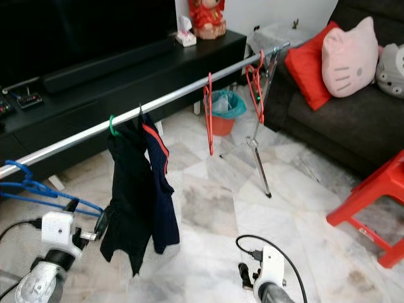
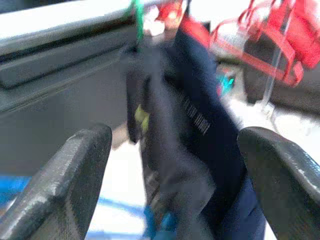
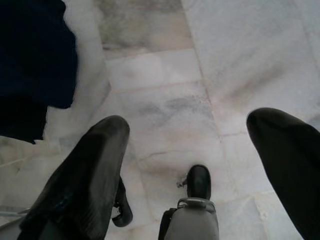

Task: Hang hanger

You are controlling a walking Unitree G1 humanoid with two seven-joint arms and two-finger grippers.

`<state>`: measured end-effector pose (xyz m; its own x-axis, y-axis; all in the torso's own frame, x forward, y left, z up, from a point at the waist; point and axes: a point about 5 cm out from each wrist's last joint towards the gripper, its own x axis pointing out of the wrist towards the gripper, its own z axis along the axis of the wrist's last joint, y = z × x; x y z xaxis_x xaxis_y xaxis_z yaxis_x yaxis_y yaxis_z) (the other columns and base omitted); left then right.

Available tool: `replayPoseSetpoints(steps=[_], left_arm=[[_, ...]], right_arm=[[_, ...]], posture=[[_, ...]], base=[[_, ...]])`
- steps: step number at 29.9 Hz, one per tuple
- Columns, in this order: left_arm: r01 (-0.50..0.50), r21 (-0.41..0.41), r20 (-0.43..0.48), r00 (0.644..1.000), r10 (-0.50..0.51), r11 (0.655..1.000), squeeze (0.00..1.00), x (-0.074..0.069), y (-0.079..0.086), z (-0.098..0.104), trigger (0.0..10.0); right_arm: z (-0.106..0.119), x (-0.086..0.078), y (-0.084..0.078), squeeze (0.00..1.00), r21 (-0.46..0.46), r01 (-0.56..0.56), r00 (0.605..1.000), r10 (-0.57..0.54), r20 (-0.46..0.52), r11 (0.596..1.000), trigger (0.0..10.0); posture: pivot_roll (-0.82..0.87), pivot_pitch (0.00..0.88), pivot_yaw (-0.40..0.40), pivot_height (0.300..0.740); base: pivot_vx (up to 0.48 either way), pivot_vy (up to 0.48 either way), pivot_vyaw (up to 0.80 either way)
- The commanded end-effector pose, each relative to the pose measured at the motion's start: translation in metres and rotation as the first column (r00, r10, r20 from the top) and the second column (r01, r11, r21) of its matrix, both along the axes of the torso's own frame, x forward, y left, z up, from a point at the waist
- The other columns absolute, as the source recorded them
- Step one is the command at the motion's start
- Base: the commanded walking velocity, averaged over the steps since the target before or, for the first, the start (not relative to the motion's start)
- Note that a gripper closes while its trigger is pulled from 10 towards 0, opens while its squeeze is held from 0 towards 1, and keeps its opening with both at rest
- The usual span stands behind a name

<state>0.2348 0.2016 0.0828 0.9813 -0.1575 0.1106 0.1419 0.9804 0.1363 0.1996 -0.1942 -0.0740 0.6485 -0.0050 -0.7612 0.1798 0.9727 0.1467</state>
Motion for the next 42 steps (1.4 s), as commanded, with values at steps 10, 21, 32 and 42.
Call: replayPoseSetpoints(steps=[10, 21, 32, 42], left_arm=[[0.073, -0.054, 0.013, 0.997, -0.072, 0.996, 0.00, 0.019, -0.035, 0.018, 10.0], [0.074, -0.056, 0.005, 0.997, -0.074, 0.996, 0.00, 0.023, -0.035, 0.024, 10.0], [0.078, -0.052, -0.002, 0.997, -0.078, 0.996, 0.00, 0.023, -0.035, 0.026, 10.0], [0.063, -0.048, 0.001, 0.998, -0.063, 0.997, 0.00, 0.022, -0.033, 0.028, 10.0]], right_arm=[[-0.001, -0.002, 0.000, 0.00, -0.001, 0.018, 1.000, -0.018, -0.007, 1.000, 10.0], [-0.002, -0.003, 0.000, 0.00, 0.003, 0.028, 0.999, -0.028, -0.020, 1.000, 10.0], [-0.002, -0.003, 0.001, 0.00, 0.005, 0.026, 0.999, -0.025, -0.019, 1.000, 10.0], [-0.002, -0.003, 0.001, 0.00, 0.004, 0.025, 1.000, -0.025, -0.017, 1.000, 10.0]], posture=[[0.01, 0.018, 0.012, 0.740], [0.02, 0.014, 0.014, 0.740], [0.02, 0.006, 0.015, 0.740], [0.02, 0.005, 0.015, 0.740]], base=[[0.000, 0.000, 0.00], [0.321, 0.000, 0.00], [0.339, 0.000, -0.51], [0.297, 0.000, 0.00]])
